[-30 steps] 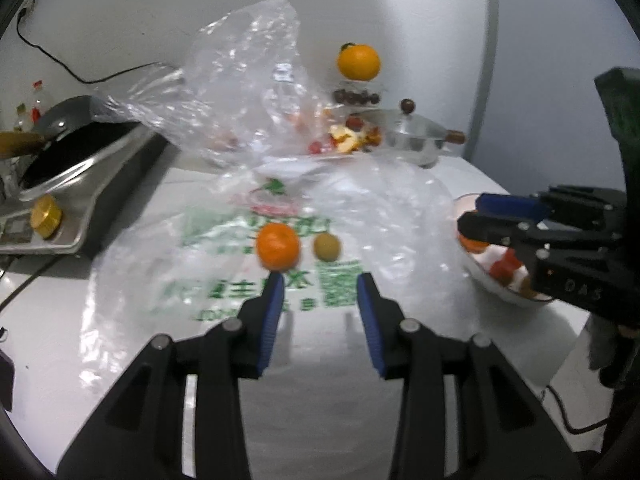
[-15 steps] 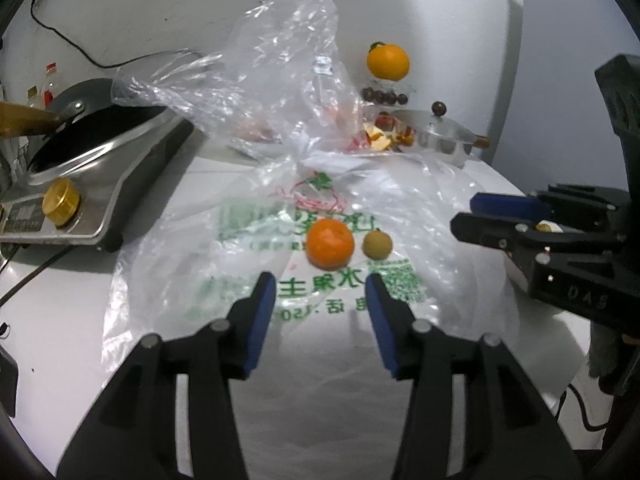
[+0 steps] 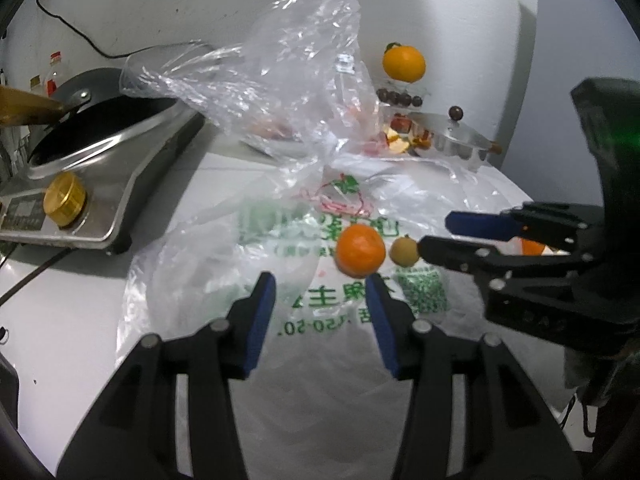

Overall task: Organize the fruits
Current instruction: 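Grasp the small yellow fruit on the bag with the right gripper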

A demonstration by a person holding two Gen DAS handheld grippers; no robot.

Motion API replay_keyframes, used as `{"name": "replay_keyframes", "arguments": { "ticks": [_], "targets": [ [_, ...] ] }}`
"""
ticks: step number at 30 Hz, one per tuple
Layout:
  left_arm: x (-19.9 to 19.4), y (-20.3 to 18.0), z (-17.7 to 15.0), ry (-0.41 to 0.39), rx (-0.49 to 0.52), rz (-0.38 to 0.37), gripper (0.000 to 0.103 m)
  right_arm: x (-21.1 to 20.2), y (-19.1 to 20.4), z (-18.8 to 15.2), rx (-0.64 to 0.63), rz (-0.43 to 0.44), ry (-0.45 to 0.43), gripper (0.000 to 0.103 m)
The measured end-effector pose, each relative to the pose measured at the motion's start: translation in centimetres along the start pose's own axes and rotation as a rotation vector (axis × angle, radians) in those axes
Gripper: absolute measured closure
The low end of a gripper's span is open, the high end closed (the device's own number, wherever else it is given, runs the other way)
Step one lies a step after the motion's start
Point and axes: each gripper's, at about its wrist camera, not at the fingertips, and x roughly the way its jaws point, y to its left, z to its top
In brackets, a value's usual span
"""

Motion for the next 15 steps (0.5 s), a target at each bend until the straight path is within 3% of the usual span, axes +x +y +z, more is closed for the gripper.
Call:
{"name": "replay_keyframes", "arguments": {
  "ticks": [15],
  "targets": [
    [1.4,0.8,-0.1,0.030,-0.016,-0.017,0.055,4.2,-0.9,0.1,0.065,-0.017,0.076,0.065]
  ]
}}
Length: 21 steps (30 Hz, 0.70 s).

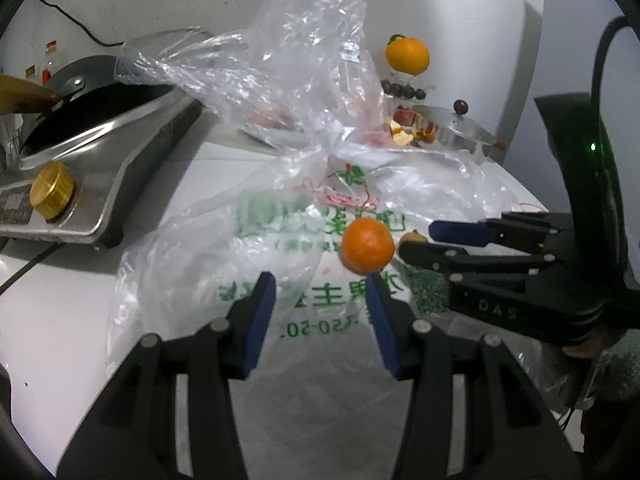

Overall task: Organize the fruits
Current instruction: 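Grasp the small yellow fruit on the bag with the right gripper, then grasp the mandarin on the bag with the left gripper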

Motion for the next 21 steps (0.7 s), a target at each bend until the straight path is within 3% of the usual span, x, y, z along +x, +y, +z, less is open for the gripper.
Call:
{"name": "replay_keyframes", "arguments": {
  "ticks": [7,9,12,21],
  "targets": [
    [0.3,0.1,0.2,0.020,0.000,-0.002,0.055,1.0,0.0,-0.3,0.006,0.001,0.024,0.066],
    [0.2,0.0,0.3,0.019,0.000,0.001,0.055,1.0,0.0,-0.3,0.005,0.003,0.022,0.071],
    [0.2,-0.2,0.5,0.020,0.006,0.003,0.055,0.6,-0.1,-0.2,0.007,0.005,0.008,0.077],
    [0.3,-1.9,1.5,0.013,0.029,0.004,0.055,-2.8,-1.4,0.0,0.011,0.006,-0.065,0.077]
  ]
}}
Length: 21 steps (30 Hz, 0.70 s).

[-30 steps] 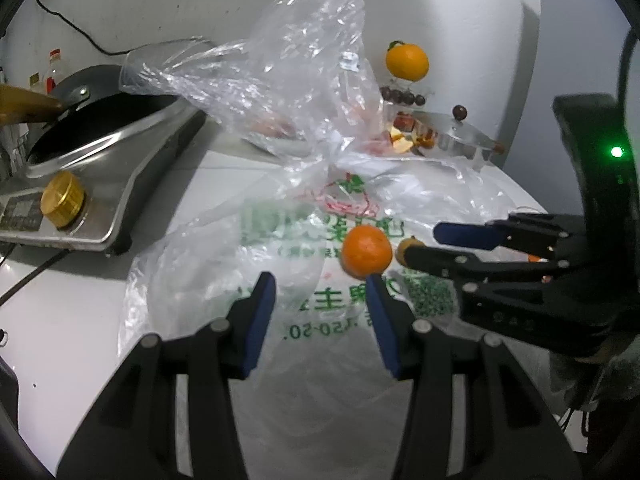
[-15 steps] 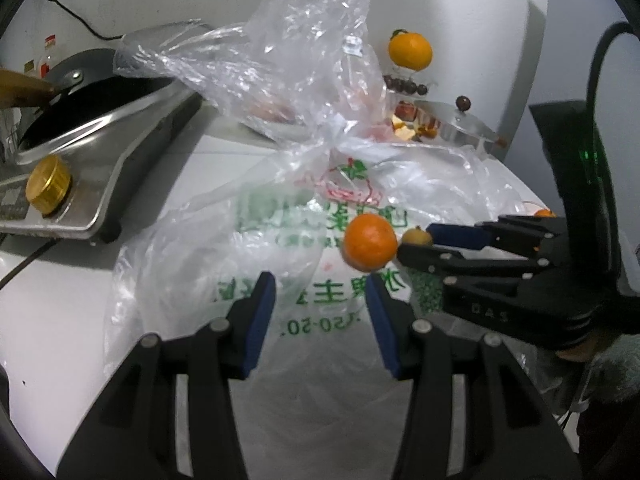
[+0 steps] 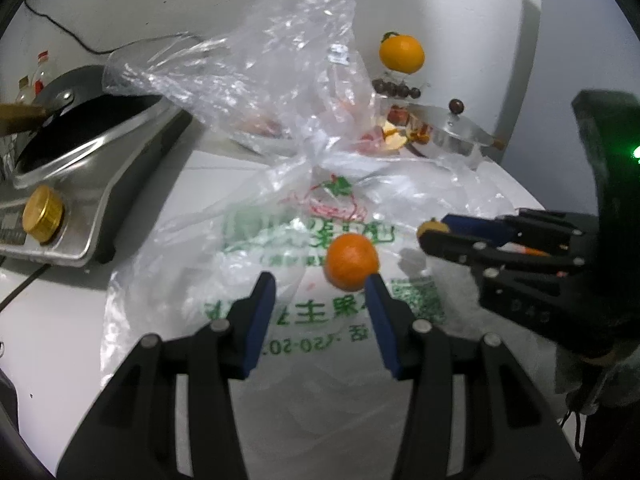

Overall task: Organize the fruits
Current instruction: 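Grasp the mandarin on the bag with the left gripper, then carry the mandarin with the left gripper while the right gripper carries the yellow fruit to the plate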

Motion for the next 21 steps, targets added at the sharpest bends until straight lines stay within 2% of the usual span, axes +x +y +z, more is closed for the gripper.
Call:
{"name": "replay_keyframes", "arguments": {
  "ticks": [10,16,21],
  "targets": [
    [1.5,-2.9,1.4,0.005,0.063,0.013,0.055,-3.3,-2.8,-0.5,0.038,0.009,-0.074,0.077],
    [3.0,-4.5,2.1,0.024,0.116,0.030,0.055,-4.0,-4.3,-1.2,0.054,0.022,-0.094,0.077],
    [4.3,-5.1,2.1,0.041,0.119,0.042,0.055,-4.6,-5.2,-1.6,0.056,0.022,-0.101,0.077]
  ]
}}
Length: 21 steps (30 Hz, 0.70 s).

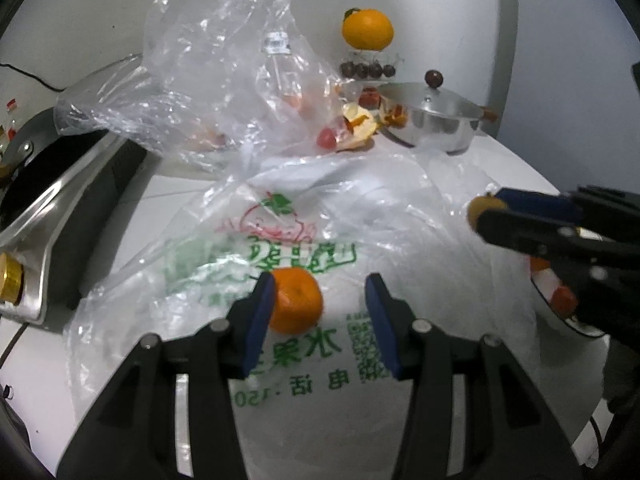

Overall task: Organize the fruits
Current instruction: 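Carry the mandarin with the left gripper while the right gripper carries the yellow fruit to the plate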

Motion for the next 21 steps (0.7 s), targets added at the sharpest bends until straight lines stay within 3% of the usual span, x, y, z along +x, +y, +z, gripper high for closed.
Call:
{"name": "replay_keyframes", "arguments": {
  "ticks": [11,21],
  "targets": [
    [0.4,-0.1,0.4,-0.002,0.031,0.049,0.055,-0.7,-0.8,-0.4,0.008,0.004,-0.014,0.077],
    [2.5,1.1,0.2,0.073,0.008,0.043,0.055,-0.9,-0.6,-0.3,0.001,-0.001,-0.016,0.077]
  ]
}}
